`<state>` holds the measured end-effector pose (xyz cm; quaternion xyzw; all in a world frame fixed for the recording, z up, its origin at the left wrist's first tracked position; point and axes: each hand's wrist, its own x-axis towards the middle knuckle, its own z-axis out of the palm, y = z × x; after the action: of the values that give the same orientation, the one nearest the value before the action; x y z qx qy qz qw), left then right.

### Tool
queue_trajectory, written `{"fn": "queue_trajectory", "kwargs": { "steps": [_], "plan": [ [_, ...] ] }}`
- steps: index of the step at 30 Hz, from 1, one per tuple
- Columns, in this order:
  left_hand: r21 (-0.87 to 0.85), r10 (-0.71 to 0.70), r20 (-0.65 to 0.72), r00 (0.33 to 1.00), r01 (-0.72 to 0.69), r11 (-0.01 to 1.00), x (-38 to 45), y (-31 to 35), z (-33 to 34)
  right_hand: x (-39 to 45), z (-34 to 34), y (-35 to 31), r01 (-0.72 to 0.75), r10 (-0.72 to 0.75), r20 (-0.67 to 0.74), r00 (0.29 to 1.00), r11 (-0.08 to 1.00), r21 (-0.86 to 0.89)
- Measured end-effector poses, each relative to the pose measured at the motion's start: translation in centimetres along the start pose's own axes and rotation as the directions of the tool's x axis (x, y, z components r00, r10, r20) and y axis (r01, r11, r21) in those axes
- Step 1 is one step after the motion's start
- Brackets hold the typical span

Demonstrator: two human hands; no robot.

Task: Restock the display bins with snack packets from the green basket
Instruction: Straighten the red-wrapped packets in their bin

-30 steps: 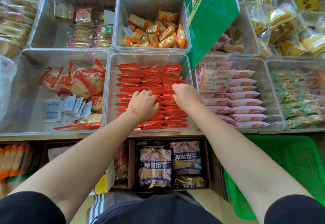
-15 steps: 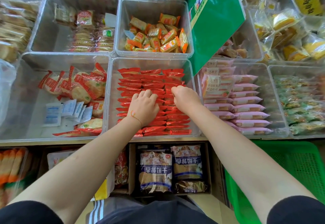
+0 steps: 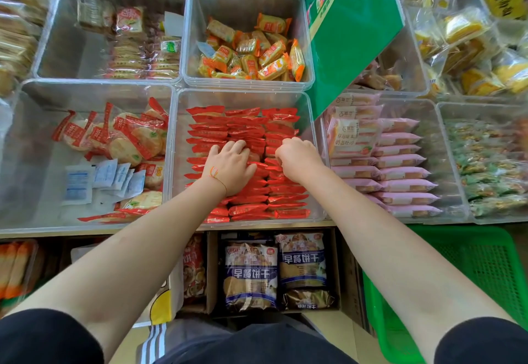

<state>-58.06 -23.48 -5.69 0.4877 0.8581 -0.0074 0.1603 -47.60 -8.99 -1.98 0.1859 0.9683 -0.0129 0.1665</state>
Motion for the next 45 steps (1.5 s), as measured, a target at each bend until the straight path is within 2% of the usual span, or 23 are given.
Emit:
{"fn": "queue_trajectory", "kwargs": {
  "steps": [3, 5, 10, 16, 21, 24, 27, 29, 33, 38, 41, 45],
  "plan": [
    [0.001, -0.004, -0.12, 0.993, 0.004, 1.0, 0.0, 0.4, -0.9, 0.4, 0.4, 0.1, -0.077, 0.096, -0.151, 0.984, 0.989, 0.126],
    [-0.004, 0.023, -0.149, 0.989, -0.024, 1.0, 0.0, 0.6, -1.2, 0.6, 0.7, -0.1, -0.095, 0.123, -0.192, 0.974, 0.984, 0.15],
    [0.037, 0.056, -0.001, 0.998, -0.056, 0.998, 0.6, 0.0, -1.0, 0.4, 1.4, -0.6, -0.063, 0.073, -0.078, 0.994, 0.99, 0.129],
    [-0.047, 0.048, -0.038, 0.998, -0.05, 0.998, 1.0, -0.2, -1.9, 0.8, 0.6, 0.2, -0.105, 0.143, -0.182, 0.973, 0.973, 0.203],
    [-0.053, 0.023, 0.081, 0.996, -0.019, 0.998, 1.8, -0.6, -1.2, 0.3, 0.8, -0.3, -0.124, 0.129, -0.014, 0.991, 0.97, 0.209],
    [-0.046, 0.013, 0.093, 0.996, -0.008, 0.999, 2.4, -0.6, -1.4, 0.2, 0.7, -0.1, -0.107, 0.117, -0.047, 0.992, 0.977, 0.186],
    [-0.029, 0.021, -0.056, 0.998, -0.022, 0.999, 2.3, -0.3, -1.7, 1.0, 0.3, 0.4, -0.129, 0.181, -0.179, 0.967, 0.955, 0.266],
    [-0.031, 0.013, -0.139, 0.99, -0.017, 0.999, 2.1, -0.4, -1.7, 1.9, 0.4, 0.4, -0.125, 0.186, -0.18, 0.966, 0.945, 0.302],
    [-0.032, 0.04, -0.026, 0.999, -0.041, 0.999, 2.7, -1.2, -1.2, 2.9, 1.7, -0.4, -0.106, 0.124, -0.057, 0.991, 0.964, 0.244],
    [-0.01, -0.016, 0.028, 0.999, 0.016, 1.0, 4.1, -1.5, -1.3, 1.9, 2.6, -0.4, -0.117, 0.139, -0.139, 0.98, 0.981, 0.152],
    [0.003, -0.11, -0.057, 0.992, 0.11, 0.994, 4.1, -1.0, -2.1, 2.2, 1.6, 0.3, -0.141, 0.168, -0.152, 0.974, 0.975, 0.172],
    [-0.029, -0.024, -0.198, 0.98, 0.019, 0.999, 2.4, -0.9, -1.7, 4.4, 0.1, 1.1, -0.174, 0.233, -0.266, 0.935, 0.958, 0.228]
  ]
}}
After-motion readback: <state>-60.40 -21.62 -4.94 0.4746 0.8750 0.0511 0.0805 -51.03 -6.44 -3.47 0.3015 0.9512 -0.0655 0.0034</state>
